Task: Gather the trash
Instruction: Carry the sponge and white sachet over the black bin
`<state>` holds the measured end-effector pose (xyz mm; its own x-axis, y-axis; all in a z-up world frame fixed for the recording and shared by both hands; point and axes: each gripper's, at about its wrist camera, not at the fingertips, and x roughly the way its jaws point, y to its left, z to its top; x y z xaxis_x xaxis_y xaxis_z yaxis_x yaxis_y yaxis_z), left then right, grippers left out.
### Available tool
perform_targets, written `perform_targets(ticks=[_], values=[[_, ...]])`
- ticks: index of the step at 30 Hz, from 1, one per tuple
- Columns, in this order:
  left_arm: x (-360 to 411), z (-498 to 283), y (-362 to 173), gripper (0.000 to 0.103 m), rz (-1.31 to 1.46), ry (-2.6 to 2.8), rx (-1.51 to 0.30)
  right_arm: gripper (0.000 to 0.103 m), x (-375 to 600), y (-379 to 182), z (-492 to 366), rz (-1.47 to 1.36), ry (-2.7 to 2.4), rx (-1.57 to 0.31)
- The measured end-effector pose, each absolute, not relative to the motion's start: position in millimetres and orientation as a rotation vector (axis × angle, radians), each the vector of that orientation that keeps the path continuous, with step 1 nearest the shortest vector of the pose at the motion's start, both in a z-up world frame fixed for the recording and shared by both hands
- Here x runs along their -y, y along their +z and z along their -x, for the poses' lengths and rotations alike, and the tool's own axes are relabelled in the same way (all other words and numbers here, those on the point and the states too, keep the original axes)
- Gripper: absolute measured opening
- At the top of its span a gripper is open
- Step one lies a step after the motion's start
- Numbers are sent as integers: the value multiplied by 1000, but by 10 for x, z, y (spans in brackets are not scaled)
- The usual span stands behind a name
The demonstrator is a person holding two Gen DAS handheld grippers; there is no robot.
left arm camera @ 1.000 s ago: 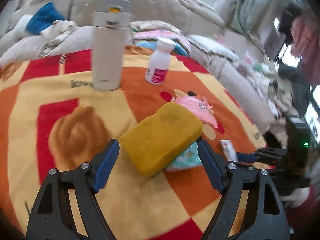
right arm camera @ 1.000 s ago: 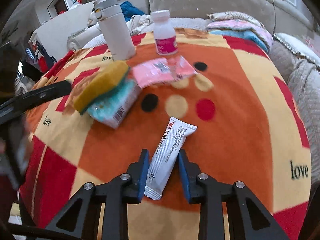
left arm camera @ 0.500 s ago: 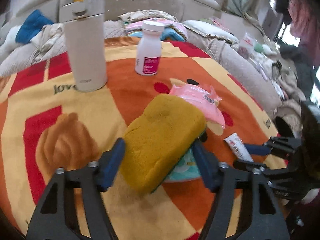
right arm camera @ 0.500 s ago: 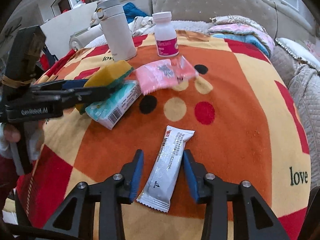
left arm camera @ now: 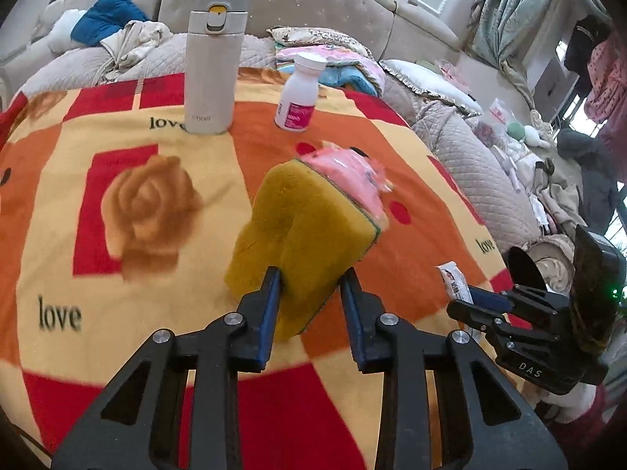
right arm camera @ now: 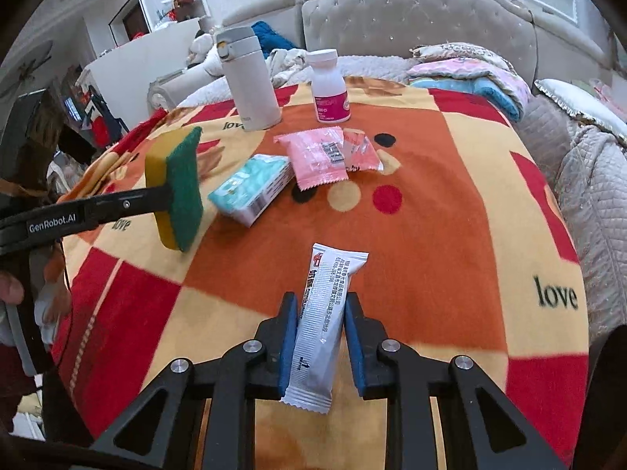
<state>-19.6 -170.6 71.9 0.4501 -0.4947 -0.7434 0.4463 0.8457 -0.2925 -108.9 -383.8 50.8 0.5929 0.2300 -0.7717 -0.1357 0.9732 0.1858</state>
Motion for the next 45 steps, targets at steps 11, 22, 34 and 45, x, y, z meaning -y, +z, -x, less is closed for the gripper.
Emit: perform_targets(ticks=[11,22,34,45], values=[[2053,674,794,27,18,-589,-921,23,4012,586,1484,-116,182,-897],[2881,1016,874,27,-45,-735,-912,23,4628,681,1895,-151,67,-865],[3960,1262,798,15,-83,-916,-964,23,5652,614,2350,-249,-129,-859],[4242,1354,753,50,-177,-932,-921,23,6030,483,2546,-311,-189,-869]])
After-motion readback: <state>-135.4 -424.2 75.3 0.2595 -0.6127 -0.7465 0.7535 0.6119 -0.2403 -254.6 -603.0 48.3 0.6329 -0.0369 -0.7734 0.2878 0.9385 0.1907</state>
